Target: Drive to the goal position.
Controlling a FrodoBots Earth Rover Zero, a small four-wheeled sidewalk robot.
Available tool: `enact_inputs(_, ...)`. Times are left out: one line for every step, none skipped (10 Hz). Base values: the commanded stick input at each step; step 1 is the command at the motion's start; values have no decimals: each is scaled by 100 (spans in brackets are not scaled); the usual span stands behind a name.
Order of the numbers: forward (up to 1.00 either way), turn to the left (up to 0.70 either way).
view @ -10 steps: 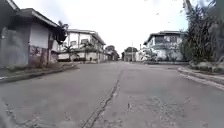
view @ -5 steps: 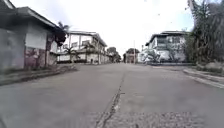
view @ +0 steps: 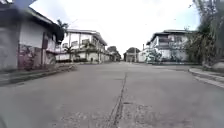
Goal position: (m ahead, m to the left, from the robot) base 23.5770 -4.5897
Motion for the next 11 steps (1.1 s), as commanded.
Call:
enact_inputs(100,0)
enact_inputs(100,0)
enact_inputs(100,0)
enact_inputs(100,0)
enact_inputs(100,0)
enact_inputs(100,0)
enact_inputs(100,0)
enact_inputs(100,9)
enact_inputs(100,33)
enact_inputs(100,40)
enact_inputs(100,40)
